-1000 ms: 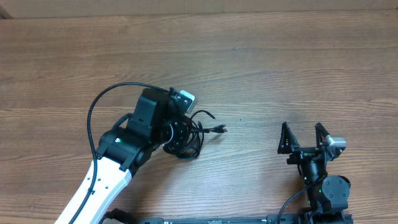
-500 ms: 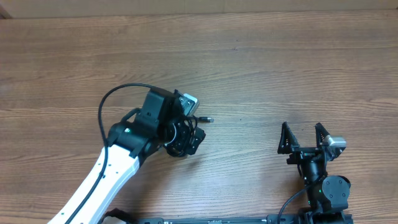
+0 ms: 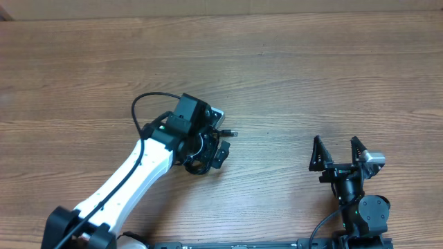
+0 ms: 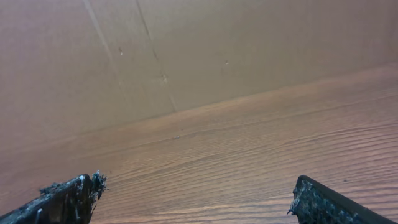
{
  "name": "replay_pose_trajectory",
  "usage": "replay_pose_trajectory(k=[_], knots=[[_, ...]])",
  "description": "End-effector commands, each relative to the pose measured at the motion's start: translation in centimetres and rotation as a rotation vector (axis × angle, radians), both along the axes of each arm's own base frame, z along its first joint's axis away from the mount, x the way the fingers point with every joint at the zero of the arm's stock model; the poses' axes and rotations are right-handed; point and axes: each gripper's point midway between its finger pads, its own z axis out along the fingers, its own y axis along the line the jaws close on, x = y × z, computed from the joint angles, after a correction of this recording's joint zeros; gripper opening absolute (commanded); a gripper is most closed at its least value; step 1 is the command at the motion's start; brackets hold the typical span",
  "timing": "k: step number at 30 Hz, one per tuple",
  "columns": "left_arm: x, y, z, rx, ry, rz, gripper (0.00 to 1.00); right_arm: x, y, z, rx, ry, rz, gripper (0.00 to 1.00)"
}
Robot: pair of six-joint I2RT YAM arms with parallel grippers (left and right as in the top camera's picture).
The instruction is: Untangle cables
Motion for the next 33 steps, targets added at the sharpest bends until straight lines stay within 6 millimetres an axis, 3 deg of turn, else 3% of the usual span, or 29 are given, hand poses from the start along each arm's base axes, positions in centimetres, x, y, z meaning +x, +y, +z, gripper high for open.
replay_pose_trajectory(k=[1, 6, 12, 17, 21, 33], knots=[[0.8, -0.2, -0.3, 0.013, 0.009, 0.043, 1.0, 0.0, -0.2, -0.2, 0.0, -0.002, -0.01, 1.0], [1.5, 1.3, -1.2, 0.092, 0.002, 0.125, 1.0, 0.0, -0.2, -0.2, 0.0, -0.002, -0.01, 1.0], [1.2, 7.0, -1.8, 0.318, 0.015, 0.483, 1.0, 0.0, -0.2, -0.2, 0.0, -0.002, -0.01, 1.0], [0.6, 7.7, -2.0, 0.351, 0.035, 0.496, 0.99, 0.0, -0.2, -0.2, 0.0, -0.002, -0.01, 1.0], [0.1, 9.3, -1.9, 0.421, 0.033, 0.582, 1.0, 0.0, -0.2, -0.2, 0.0, -0.002, -0.01, 1.0], [0.5, 12.1, -2.6, 0.463, 0.022, 0.688, 1.0, 0.0, -0.2, -0.2, 0.0, -0.002, -0.01, 1.0]])
